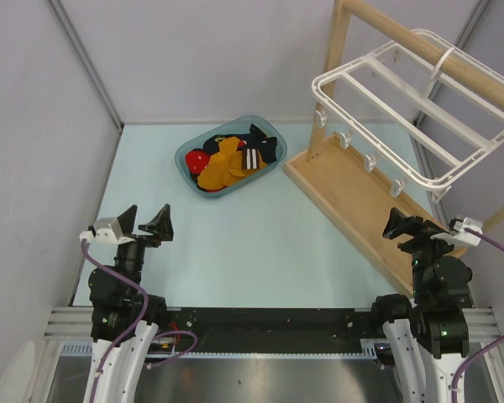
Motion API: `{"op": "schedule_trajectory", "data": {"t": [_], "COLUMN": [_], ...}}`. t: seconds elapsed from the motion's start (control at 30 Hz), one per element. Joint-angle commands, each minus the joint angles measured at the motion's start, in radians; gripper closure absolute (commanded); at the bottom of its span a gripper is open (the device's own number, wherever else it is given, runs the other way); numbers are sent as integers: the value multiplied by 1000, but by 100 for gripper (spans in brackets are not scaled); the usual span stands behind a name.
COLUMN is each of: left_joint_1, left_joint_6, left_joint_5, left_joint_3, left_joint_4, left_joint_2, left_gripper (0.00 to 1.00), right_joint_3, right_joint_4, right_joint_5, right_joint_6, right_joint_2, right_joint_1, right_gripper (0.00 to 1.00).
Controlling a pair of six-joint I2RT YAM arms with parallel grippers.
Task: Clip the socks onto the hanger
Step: Move the hanger to the corner of the board.
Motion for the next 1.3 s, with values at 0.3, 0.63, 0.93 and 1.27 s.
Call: {"op": "schedule_trajectory", "data": {"t": [0.3, 0.63, 0.93, 1.27], "left_joint_1": [-2, -6, -9, -17], "left_joint_6": [-82, -146, -197, -185], "left_joint_5": [56, 37, 45, 62], "left_joint_3": [-12, -41, -61, -40], "left_joint_4": [39, 82, 110, 231], "left_joint_2": [-14, 58, 149, 340], "left_gripper": [0, 0, 0, 0], "right_joint_3": [-84, -288, -282, -68], "right_joint_4": [130, 625, 1200, 1590], "right_joint_5": [-281, -389, -251, -327], "right_joint_6": [175, 397, 453, 482], "right_joint_2": [194, 444, 959, 1559], "right_joint_1": [4, 67, 190, 167], "right_gripper": [0, 0, 0, 0]}}
